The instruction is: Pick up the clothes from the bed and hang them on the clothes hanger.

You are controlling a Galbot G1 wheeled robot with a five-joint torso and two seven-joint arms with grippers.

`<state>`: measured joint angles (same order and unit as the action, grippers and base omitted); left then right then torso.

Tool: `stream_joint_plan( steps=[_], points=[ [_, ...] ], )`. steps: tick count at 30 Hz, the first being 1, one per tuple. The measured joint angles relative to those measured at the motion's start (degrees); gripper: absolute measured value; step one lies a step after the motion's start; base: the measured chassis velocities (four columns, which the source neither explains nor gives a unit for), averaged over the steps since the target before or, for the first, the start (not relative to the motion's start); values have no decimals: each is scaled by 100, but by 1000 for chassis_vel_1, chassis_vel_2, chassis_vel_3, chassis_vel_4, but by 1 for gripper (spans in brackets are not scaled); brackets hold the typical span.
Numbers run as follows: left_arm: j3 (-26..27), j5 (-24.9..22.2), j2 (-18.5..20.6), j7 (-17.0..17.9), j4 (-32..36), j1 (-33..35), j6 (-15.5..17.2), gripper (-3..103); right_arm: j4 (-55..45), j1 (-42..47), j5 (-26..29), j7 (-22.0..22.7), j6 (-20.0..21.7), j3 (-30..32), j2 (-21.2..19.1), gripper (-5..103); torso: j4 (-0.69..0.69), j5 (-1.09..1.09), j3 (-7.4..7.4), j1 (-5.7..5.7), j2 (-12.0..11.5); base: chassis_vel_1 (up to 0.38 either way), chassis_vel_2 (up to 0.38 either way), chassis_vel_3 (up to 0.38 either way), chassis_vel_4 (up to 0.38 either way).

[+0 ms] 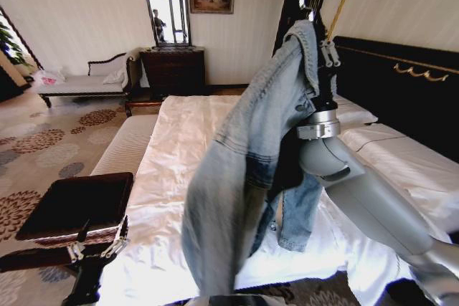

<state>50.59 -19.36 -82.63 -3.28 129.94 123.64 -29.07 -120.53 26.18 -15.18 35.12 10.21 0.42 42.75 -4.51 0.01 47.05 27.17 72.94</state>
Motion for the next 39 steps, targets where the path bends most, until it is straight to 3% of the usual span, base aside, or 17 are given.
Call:
stream_joint_plan(
  steps=[10,23,39],
  points=[
    [64,88,-17,47,21,-36,-86,100,-240,347,177,-17,48,260,-246,15,1,-1,0,0,0,0,0,0,0],
    [-109,73,-31,39,-58,-104,-43,100,-628,1262,122,-154,-172,1052,-496,15,0,-1,0,0,0,0,0,0,0],
    [-237,55,8,-45,-121,-111,-23,100,-820,1590,291,-195,-248,1944,-903,15,0,-1,0,0,0,-63,-68,-77,-65]
  ],
)
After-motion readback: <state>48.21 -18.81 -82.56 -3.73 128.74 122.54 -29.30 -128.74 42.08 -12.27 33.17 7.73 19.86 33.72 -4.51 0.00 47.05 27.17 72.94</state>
